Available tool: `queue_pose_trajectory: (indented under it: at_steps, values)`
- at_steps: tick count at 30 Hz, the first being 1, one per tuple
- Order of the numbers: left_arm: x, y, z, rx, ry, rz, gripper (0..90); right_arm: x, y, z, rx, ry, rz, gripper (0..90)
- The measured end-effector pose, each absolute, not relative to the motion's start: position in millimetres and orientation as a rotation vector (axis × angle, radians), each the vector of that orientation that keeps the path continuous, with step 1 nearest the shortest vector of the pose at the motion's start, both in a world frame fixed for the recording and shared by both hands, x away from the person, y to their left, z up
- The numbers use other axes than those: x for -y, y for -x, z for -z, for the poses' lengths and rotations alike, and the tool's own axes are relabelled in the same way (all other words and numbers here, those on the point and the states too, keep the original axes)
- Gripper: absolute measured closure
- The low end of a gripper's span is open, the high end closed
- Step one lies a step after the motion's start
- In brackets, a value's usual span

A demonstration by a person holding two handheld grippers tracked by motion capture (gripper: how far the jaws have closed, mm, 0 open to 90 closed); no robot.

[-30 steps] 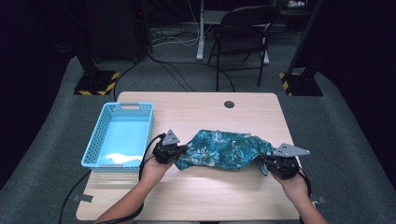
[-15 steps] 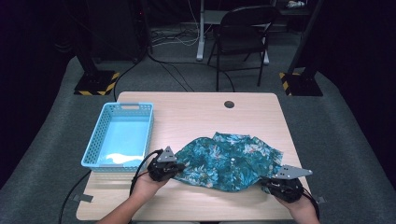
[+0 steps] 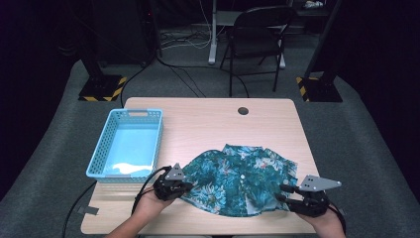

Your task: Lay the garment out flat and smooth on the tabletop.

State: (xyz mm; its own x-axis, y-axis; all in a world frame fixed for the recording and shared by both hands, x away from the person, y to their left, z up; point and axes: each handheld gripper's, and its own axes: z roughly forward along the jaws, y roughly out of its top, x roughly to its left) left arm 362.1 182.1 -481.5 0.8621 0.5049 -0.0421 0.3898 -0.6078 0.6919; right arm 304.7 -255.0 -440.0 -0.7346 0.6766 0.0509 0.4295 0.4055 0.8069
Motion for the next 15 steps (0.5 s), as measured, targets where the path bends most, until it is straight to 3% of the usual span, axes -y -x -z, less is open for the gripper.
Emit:
queue_pose_trajectory:
  at_steps: [5, 8, 15]
  values:
    - [-187, -363, 481, -0.653, -2.283, -0.181, 84.1, 262, -320, 438, -2.322, -1.015, -1.242, 56.2]
    - [-189, -365, 478, -0.682, -2.246, -0.19, 68.1, 266, -334, 439, -2.269, -1.06, -1.234, 54.4]
    - [-185, -387, 465, -0.718, -2.157, -0.248, 53.9, 268, -381, 450, -2.225, -1.141, -1.222, 51.4]
